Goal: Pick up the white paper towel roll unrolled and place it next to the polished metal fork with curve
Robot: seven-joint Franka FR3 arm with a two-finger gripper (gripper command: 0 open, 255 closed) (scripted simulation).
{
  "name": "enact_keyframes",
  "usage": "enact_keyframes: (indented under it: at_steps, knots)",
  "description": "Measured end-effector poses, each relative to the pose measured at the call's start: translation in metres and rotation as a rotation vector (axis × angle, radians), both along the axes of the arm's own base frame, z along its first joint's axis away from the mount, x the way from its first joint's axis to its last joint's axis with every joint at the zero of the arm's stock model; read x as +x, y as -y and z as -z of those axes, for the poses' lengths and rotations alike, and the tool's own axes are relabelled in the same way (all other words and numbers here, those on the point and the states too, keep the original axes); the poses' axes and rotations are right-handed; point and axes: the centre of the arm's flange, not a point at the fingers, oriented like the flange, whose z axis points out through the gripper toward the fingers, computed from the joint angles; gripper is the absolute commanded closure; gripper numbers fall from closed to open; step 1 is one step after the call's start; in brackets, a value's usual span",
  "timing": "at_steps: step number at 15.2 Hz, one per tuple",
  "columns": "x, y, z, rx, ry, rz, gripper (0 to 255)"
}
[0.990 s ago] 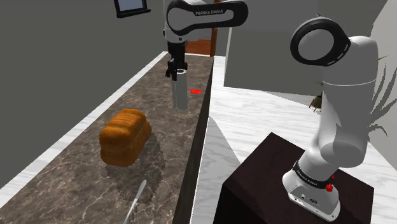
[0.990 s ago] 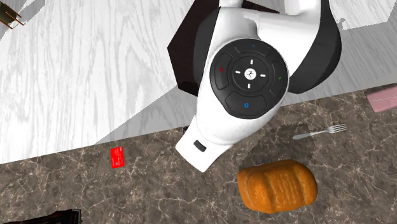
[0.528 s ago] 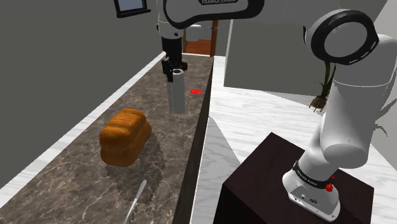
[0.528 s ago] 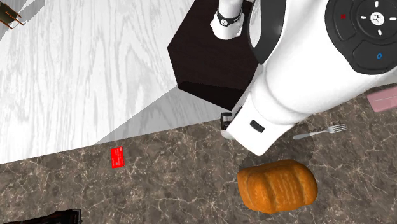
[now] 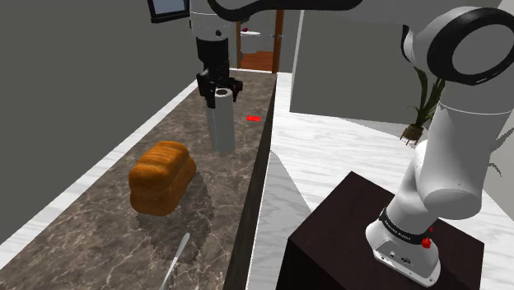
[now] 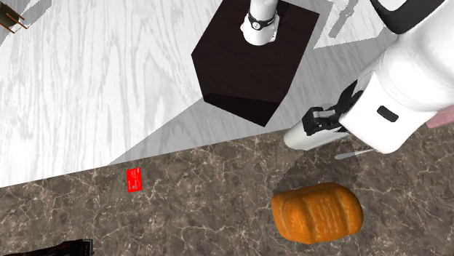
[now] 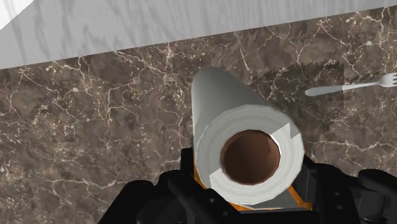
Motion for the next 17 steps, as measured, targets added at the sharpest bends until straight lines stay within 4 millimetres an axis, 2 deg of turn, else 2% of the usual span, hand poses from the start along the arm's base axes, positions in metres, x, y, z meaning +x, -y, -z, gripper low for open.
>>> enact_keyframes:
  at_steps: [6, 17]
  knots:
    - [-0.055, -0.059, -0.026, -0.001, 0.0, 0.0, 255]
    - [-0.139, -0.162, -0.08, 0.001, 0.0, -0.001, 255]
